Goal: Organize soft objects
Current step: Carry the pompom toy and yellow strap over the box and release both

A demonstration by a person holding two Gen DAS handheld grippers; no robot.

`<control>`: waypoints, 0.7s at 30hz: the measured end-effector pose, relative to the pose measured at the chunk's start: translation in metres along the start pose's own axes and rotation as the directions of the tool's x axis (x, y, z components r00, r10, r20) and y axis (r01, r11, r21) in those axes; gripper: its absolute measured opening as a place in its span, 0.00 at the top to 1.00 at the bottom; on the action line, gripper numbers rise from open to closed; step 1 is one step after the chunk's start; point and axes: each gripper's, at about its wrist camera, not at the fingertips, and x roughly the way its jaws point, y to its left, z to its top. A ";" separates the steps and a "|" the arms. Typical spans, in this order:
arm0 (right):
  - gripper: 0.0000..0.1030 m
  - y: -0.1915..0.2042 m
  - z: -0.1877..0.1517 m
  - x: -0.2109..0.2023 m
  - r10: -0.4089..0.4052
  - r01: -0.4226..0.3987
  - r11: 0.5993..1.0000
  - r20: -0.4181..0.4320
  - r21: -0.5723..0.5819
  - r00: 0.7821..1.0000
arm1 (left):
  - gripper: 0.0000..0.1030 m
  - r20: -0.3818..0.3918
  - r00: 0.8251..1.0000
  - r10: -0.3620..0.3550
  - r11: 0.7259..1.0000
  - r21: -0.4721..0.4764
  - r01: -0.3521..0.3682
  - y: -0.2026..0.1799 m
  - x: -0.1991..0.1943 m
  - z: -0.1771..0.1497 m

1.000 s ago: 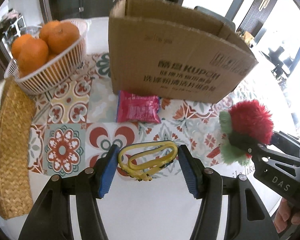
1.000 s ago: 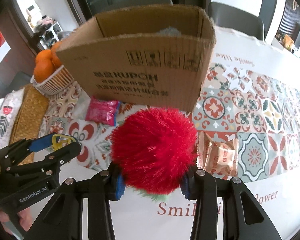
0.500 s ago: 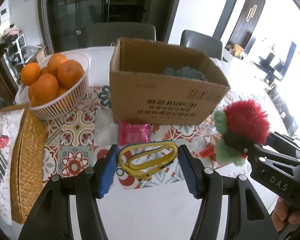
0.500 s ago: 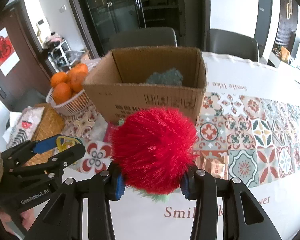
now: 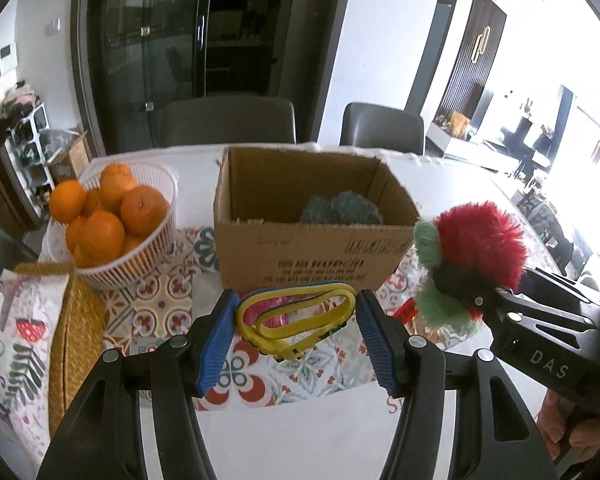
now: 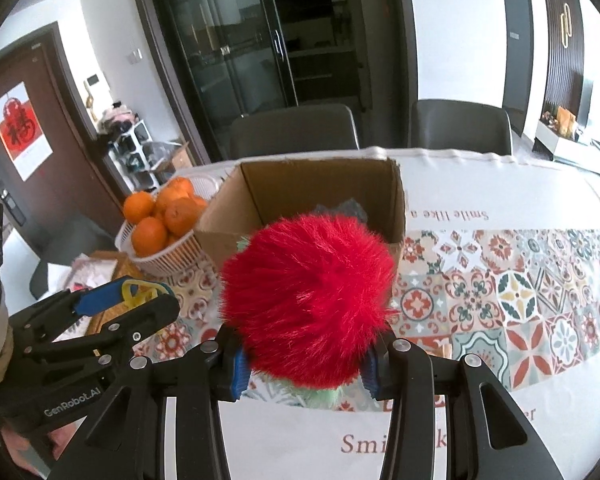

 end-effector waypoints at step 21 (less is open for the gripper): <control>0.57 0.001 0.043 -0.009 0.040 -0.039 0.999 0.082 -0.004 0.996 | 0.42 0.100 0.995 -0.006 0.999 0.050 0.001 -0.002 -0.013 0.051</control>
